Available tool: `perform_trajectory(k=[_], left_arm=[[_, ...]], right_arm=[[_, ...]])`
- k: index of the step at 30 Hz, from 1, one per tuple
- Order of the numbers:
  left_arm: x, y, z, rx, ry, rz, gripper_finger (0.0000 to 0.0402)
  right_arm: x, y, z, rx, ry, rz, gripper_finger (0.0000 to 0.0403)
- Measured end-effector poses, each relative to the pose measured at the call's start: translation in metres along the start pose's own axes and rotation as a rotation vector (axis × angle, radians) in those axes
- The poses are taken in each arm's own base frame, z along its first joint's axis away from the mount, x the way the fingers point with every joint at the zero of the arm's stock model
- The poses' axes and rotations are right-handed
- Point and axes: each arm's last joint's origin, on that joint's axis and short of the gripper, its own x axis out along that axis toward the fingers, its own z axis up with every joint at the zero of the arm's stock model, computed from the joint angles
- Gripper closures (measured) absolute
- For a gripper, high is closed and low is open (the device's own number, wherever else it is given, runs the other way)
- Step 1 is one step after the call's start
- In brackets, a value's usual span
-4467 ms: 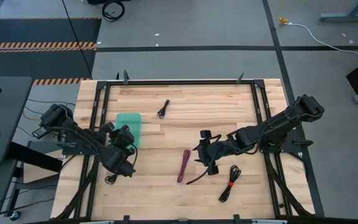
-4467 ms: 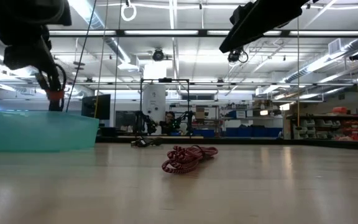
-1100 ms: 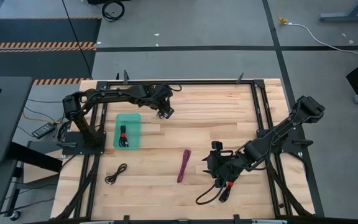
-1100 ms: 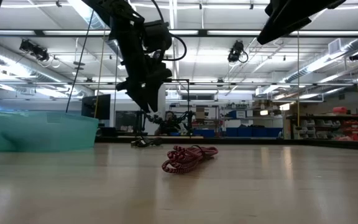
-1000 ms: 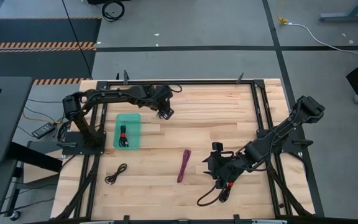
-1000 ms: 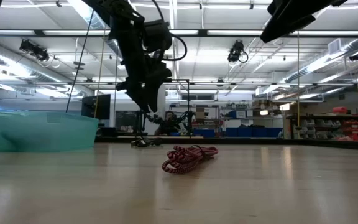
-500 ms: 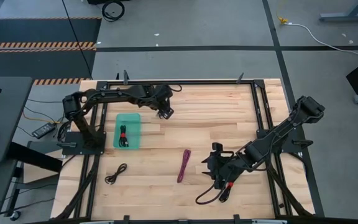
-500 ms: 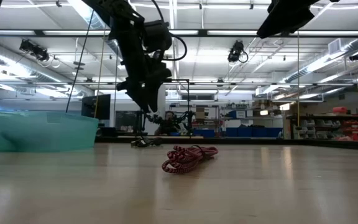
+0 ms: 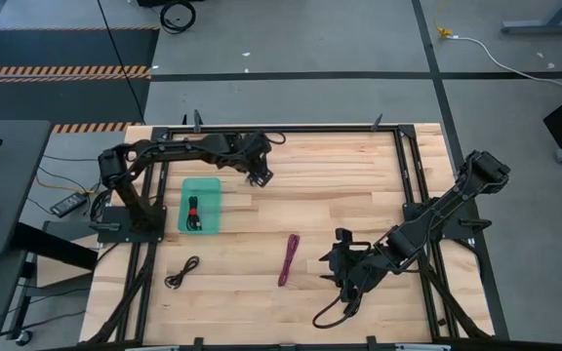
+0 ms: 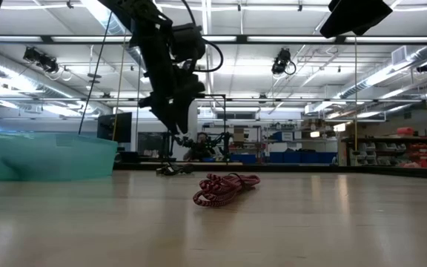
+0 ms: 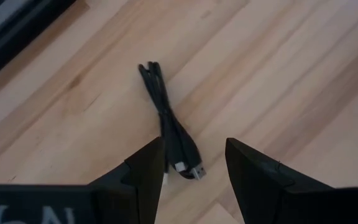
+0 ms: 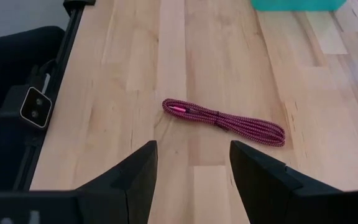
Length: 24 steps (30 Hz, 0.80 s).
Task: Pick and place USB-C Cables
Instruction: Put the black USB cable into the green bin
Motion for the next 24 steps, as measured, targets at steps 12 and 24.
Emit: perform_trajectory(k=[12,24], left_arm=[[0.045,0.005,-0.001,-0.018,0.052,0.056,0.0225],[0.093,0.014,-0.011,-0.03,0.163,0.077,0.0226]], right_arm=[[0.0,0.0,0.0,0.0,-0.002,0.001,0.0196],[0.0,0.0,0.0,-0.028,0.002,-0.001,0.0196]])
